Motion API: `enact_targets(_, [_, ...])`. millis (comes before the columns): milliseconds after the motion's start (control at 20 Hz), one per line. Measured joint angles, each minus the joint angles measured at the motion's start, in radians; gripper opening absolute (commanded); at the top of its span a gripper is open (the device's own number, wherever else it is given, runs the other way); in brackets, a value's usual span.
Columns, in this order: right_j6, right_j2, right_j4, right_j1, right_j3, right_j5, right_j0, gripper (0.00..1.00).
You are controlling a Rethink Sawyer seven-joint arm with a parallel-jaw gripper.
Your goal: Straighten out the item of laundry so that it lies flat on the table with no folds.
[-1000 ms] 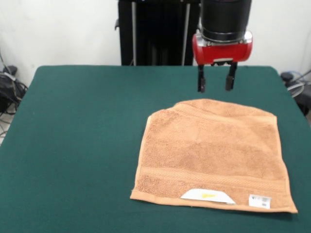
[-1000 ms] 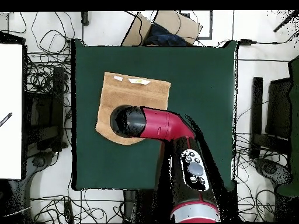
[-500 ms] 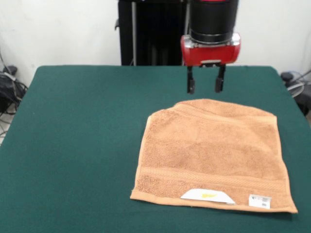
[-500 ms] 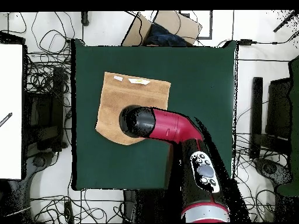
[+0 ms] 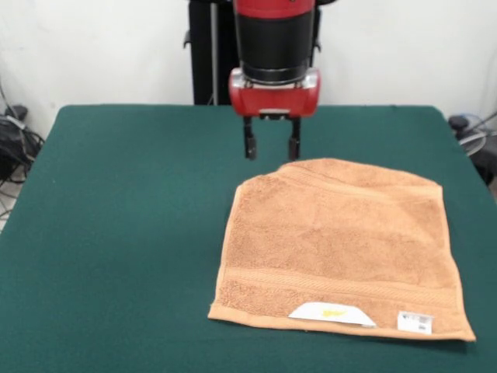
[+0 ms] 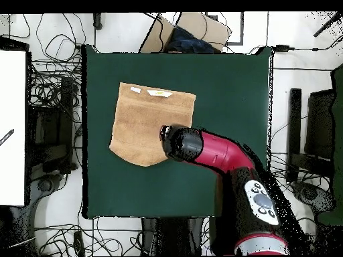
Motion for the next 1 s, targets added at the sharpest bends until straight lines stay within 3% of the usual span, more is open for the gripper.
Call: enact_targets(1000, [0.0,-0.002,-0.066,0.142,0.002,-0.091,-0.002,1.0])
